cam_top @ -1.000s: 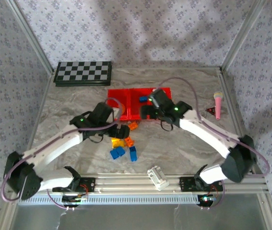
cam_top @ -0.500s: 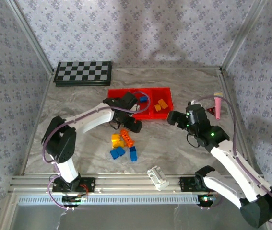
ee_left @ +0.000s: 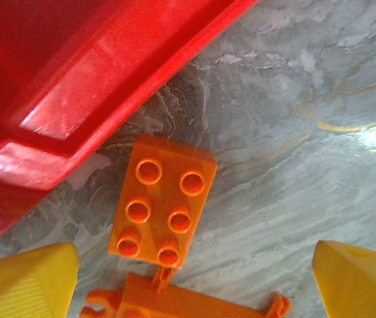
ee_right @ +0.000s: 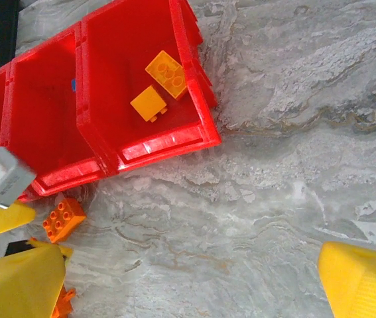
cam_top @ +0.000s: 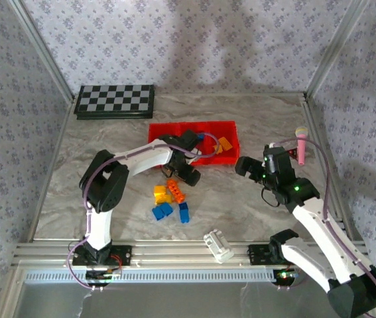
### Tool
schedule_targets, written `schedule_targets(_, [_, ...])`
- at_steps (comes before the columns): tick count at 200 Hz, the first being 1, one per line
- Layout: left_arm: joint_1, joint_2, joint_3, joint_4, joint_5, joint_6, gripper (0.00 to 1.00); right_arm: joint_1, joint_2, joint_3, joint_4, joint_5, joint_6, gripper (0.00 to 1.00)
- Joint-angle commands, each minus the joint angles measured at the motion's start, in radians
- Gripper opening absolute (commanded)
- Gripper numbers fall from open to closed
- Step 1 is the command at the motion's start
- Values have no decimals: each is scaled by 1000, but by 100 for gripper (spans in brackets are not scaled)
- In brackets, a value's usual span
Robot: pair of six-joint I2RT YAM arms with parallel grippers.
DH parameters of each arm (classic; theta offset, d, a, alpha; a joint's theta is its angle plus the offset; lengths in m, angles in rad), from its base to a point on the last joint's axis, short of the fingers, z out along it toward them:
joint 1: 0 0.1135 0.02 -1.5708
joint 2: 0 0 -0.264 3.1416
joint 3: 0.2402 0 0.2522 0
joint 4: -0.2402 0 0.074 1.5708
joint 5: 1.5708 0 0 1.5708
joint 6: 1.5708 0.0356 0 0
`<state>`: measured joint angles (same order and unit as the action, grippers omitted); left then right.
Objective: Sort the legos into containers by color
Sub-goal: Pick up the lego from the center of the table.
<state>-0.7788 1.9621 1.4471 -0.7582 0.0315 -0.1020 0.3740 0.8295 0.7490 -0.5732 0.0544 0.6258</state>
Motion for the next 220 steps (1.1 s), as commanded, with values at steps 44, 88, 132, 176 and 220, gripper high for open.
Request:
schedule_targets(44, [50, 60, 68, 5, -13, 38, 91, -18, 37, -9, -23, -31, 11, 100])
schedule_targets(88, [56, 81, 79, 12, 17, 25, 86, -20, 67, -5, -8, -35, 12, 100])
schedule_targets(132, [41, 90, 69, 36, 33, 13, 82, -19, 85, -8, 13, -22, 11, 100])
schedule_targets(176, [24, 118, 89, 28, 39, 17, 76, -20, 83, -11, 13, -20, 11, 100])
schedule_targets(220, [17, 132, 87, 14, 10, 4, 71, -21, 63, -16, -3, -17, 12, 100])
